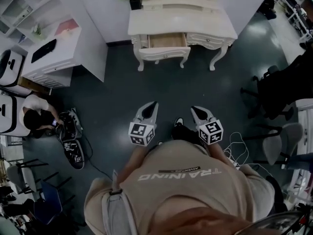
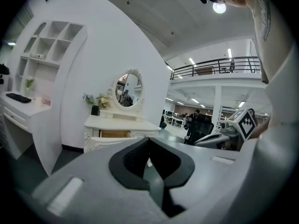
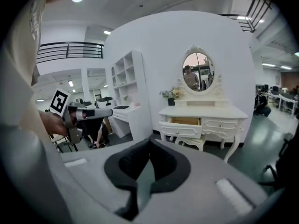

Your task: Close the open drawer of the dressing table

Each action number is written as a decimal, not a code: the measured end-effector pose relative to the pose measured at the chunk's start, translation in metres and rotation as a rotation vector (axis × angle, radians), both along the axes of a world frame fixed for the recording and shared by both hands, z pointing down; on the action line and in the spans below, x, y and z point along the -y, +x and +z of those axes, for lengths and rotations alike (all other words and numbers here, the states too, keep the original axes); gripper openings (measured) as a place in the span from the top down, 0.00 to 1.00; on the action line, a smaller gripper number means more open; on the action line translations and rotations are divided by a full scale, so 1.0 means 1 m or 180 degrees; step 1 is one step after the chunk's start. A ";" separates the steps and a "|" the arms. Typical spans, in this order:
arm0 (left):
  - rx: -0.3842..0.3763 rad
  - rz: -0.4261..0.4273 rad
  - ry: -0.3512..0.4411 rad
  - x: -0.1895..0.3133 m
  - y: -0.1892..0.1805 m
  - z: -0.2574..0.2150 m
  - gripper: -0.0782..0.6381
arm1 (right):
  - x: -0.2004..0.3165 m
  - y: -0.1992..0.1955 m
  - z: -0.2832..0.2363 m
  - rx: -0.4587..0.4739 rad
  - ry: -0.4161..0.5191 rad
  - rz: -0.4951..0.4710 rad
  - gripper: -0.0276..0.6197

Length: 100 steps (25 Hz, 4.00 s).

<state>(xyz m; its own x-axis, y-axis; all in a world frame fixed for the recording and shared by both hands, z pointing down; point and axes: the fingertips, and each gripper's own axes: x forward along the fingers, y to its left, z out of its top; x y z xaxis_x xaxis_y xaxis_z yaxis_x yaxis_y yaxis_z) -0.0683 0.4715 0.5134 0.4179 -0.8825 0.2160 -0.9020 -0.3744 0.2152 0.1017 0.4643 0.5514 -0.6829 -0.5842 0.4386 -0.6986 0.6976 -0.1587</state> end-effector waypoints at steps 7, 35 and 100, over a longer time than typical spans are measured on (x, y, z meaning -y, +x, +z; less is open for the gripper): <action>-0.0035 -0.0082 -0.0071 0.096 0.011 -0.008 0.89 | 0.120 0.008 -0.004 0.0085 -0.0041 -0.0079 0.95; 0.0026 0.0009 -0.0143 0.373 -0.038 0.020 0.89 | 0.368 -0.033 0.047 -0.0037 -0.0429 0.0074 0.95; -0.0329 0.0366 -0.3441 0.468 -0.136 0.347 0.89 | 0.528 -0.052 0.313 -0.0694 -0.2971 -0.0690 0.95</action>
